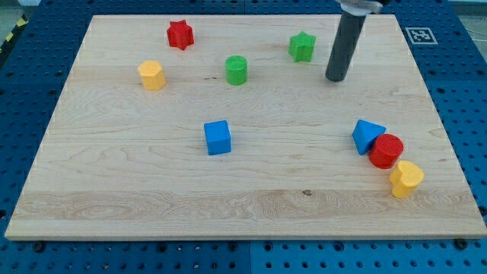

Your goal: Slightly touch right to the green star

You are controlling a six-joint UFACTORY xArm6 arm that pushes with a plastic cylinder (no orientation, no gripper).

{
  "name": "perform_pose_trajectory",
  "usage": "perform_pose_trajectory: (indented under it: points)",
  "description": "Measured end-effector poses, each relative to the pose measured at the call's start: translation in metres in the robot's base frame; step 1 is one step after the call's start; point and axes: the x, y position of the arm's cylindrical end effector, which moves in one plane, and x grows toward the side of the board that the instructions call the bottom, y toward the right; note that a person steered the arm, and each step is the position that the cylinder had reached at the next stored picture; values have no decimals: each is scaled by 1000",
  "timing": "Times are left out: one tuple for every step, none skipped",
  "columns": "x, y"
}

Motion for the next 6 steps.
perform_pose_trajectory:
  points:
    - [-45,-8]
    - [-61,-8]
    - [-102,-8]
    - [-128,-8]
    - [-138,-8]
    - [-155,-9]
